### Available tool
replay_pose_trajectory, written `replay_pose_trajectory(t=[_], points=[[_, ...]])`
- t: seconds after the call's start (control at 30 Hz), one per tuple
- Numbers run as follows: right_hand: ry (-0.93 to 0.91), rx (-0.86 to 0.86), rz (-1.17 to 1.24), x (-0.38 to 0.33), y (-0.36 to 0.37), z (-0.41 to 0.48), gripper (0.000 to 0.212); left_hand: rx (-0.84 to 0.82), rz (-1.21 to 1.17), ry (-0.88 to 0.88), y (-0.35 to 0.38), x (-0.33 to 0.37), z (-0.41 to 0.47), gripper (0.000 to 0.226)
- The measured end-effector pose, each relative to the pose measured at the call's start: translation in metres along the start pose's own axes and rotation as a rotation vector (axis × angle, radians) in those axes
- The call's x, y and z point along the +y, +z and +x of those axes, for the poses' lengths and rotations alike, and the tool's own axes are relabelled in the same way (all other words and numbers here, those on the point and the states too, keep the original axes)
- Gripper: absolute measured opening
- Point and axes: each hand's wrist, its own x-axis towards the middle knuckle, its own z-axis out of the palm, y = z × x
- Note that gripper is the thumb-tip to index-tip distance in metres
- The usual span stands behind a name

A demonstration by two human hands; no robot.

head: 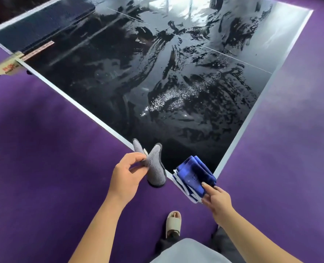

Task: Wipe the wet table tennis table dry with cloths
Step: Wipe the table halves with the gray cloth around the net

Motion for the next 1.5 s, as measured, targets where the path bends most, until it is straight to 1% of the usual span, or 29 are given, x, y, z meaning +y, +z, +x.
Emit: replay_pose_trajectory(t=[0.03, 0.1, 0.17, 0.2, 0.27, 0.33, 0.4, 0.47, 0.53, 0.57, 0.63, 0.7, 0.77, 0.87, 0.93, 1.0, 1.1, 1.2, 1.27, 1.33, 1.37, 1.43, 1.5], points=[[0.005, 0.015, 0.002, 0.002, -0.003, -0.001, 0.029, 0.010, 0.020, 0.008, 0.000, 0.003, 0.000, 0.025], [0.003, 0.052, 0.019, 0.001, -0.010, -0.007, 0.034, 0.068, 0.140, 0.049, 0.000, 0.007, 0.000, 0.021], [-0.021, 0.114, 0.014, -0.003, -0.017, -0.020, 0.034, 0.112, 0.289, 0.135, 0.001, 0.012, 0.000, 0.025], [-0.045, 0.136, 0.007, -0.007, -0.021, -0.029, 0.032, 0.113, 0.324, 0.178, 0.001, 0.017, 0.000, 0.026], [-0.132, 0.120, -0.012, -0.018, -0.027, -0.051, 0.024, 0.073, 0.282, 0.185, 0.002, 0.028, 0.000, 0.026], [-0.243, 0.030, -0.075, -0.032, -0.031, -0.077, 0.018, -0.016, 0.135, 0.123, 0.004, 0.044, -0.003, 0.026], [-0.325, -0.128, -0.169, -0.046, -0.030, -0.102, 0.023, -0.093, 0.012, 0.125, 0.011, 0.061, -0.008, 0.027], [-0.344, -0.318, -0.273, -0.056, -0.025, -0.124, 0.038, -0.115, -0.111, 0.161, 0.023, 0.077, -0.014, 0.026], [-0.319, -0.485, -0.320, -0.060, -0.019, -0.139, 0.052, -0.116, -0.314, 0.130, 0.038, 0.089, -0.021, 0.024], [-0.314, -0.541, -0.312, -0.059, -0.017, -0.143, 0.054, -0.125, -0.418, 0.093, 0.046, 0.094, -0.024, 0.022], [-0.343, -0.574, -0.231, -0.058, -0.017, -0.146, 0.054, -0.179, -0.558, 0.019, 0.061, 0.101, -0.030, 0.027], [-0.368, -0.562, -0.077, -0.061, -0.025, -0.146, 0.048, -0.258, -0.596, -0.030, 0.072, 0.104, -0.034, 0.038], [-0.379, -0.545, 0.053, -0.069, -0.036, -0.143, 0.043, -0.357, -0.539, -0.035, 0.079, 0.108, -0.035, 0.041], [-0.403, -0.508, 0.143, -0.085, -0.056, -0.137, 0.040, -0.566, -0.357, -0.017, 0.089, 0.109, -0.035, 0.062], [-0.396, -0.477, 0.195, -0.097, -0.069, -0.133, 0.039, -0.620, -0.295, -0.041, 0.100, 0.110, -0.035, 0.071], [-0.392, -0.461, 0.210, -0.110, -0.083, -0.128, 0.039, -0.579, -0.291, -0.059, 0.114, 0.113, -0.035, 0.070], [-0.415, -0.460, 0.162, -0.131, -0.104, -0.121, 0.033, -0.443, -0.333, -0.102, 0.133, 0.121, -0.038, 0.065], [-0.490, -0.386, 0.098, -0.150, -0.120, -0.112, 0.023, -0.349, -0.305, -0.127, 0.149, 0.132, -0.038, 0.057], [-0.536, -0.323, 0.076, -0.161, -0.124, -0.104, 0.017, -0.362, -0.184, -0.100, 0.158, 0.139, -0.038, 0.048], [-0.563, -0.311, 0.060, -0.168, -0.125, -0.096, 0.014, -0.367, -0.026, -0.075, 0.168, 0.143, -0.040, 0.045], [-0.577, -0.316, 0.055, -0.170, -0.125, -0.093, 0.013, -0.340, 0.075, -0.055, 0.172, 0.143, -0.041, 0.044], [-0.602, -0.312, 0.047, -0.171, -0.122, -0.084, 0.011, -0.205, 0.294, 0.036, 0.179, 0.141, -0.044, 0.036], [-0.596, -0.325, 0.037, -0.171, -0.116, -0.076, 0.007, -0.074, 0.458, 0.148, 0.180, 0.141, -0.045, 0.023]])
